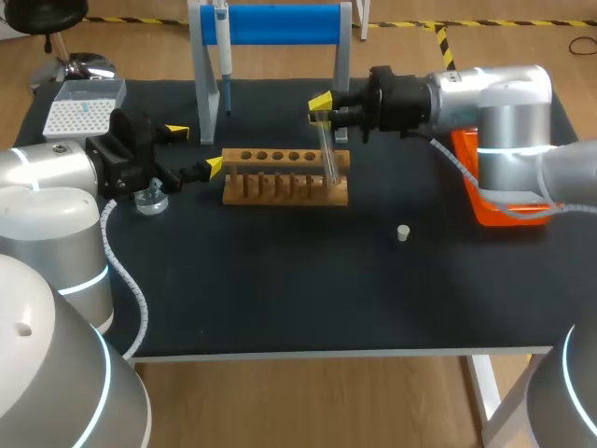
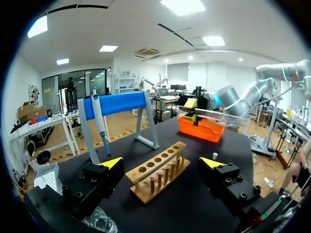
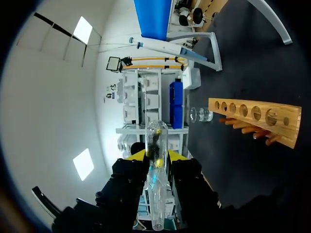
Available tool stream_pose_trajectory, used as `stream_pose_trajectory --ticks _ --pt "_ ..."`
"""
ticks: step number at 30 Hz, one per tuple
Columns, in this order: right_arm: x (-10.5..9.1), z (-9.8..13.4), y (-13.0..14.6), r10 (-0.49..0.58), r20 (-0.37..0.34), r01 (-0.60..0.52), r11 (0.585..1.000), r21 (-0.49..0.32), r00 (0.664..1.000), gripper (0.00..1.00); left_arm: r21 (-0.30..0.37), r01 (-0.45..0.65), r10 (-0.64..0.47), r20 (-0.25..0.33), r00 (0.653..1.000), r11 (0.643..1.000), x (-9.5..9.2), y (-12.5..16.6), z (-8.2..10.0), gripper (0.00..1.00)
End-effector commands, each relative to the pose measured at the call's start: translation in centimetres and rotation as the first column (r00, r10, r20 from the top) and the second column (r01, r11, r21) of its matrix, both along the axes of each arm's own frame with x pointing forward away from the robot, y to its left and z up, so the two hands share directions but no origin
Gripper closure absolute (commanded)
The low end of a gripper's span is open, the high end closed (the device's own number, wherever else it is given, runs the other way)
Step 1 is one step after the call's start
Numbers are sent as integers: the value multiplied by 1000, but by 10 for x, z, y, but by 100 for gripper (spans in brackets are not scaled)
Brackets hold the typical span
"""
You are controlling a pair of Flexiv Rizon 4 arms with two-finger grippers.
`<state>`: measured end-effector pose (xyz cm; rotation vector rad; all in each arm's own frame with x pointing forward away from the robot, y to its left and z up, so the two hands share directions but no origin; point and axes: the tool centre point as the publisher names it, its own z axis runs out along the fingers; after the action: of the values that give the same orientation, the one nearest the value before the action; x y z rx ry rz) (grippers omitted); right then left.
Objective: Invert the test tube, pick up the pipette, mount the tip to pipette, aspirate from beaker and dispense into the tube, eject the tip, return the pipette, and cap with the stopper.
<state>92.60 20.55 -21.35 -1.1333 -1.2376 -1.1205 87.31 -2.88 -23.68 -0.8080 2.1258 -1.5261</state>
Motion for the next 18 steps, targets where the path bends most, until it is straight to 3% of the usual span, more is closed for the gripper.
stream_pose_trajectory --ticks 1,4,7,10,13,16,17,18 --pt "0 1 -1 3 0 -3 1000 -3 1000 100 -2 -6 6 5 1000 1000 -1 -2 -2 0" --pt "0 1 -1 3 0 -3 1000 -3 1000 100 -2 -6 6 5 1000 1000 -1 -2 -2 0" --pt "0 1 -1 3 0 -3 1000 -3 1000 100 -44 51 -42 176 983 998 -4 -4 5 0" --pt "0 1 -1 3 0 -3 1000 -3 1000 100 -49 138 -117 297 948 989 -7 -7 8 0" --pt "0 1 -1 3 0 -3 1000 -3 1000 100 8 229 -214 385 898 974 -7 -12 9 0" --pt "0 1 -1 3 0 -3 1000 -3 1000 100 83 324 -322 487 812 943 -12 -18 10 0" --pt "0 1 -1 3 0 -3 1000 -3 1000 100 107 329 -338 481 809 938 -12 -19 11 0" --pt "0 1 -1 3 0 -3 1000 -3 1000 100 141 299 -330 446 832 944 -10 -21 12 0"
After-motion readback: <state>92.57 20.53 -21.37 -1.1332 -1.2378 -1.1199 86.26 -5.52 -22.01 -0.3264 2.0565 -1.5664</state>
